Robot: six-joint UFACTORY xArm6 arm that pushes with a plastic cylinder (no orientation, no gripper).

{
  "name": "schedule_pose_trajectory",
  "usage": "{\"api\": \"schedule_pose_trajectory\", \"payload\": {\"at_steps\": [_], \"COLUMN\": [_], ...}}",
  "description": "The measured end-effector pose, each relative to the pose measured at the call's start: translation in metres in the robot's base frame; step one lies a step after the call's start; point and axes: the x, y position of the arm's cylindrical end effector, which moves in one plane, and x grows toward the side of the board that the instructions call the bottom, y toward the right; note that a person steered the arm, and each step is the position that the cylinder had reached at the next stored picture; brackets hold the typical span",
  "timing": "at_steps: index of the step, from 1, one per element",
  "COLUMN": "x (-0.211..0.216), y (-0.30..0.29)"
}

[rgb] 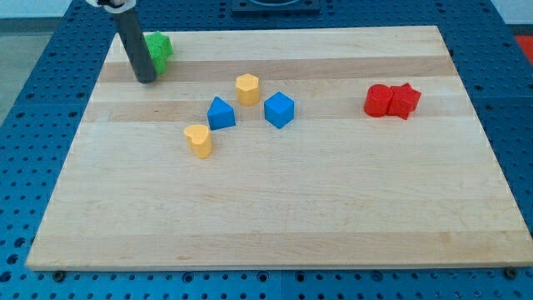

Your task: Slightly move the yellow heart below the blue triangle

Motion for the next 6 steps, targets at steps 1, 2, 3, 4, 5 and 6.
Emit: {"api": "schedule_pose_trajectory", "payload": {"at_steps": [1,2,3,4,5,6], "x": [0.071,0.106,0.106,0.107,0.128,0.128], "y": [0.001,0.003,0.003,0.015,0.062,0.066]}}
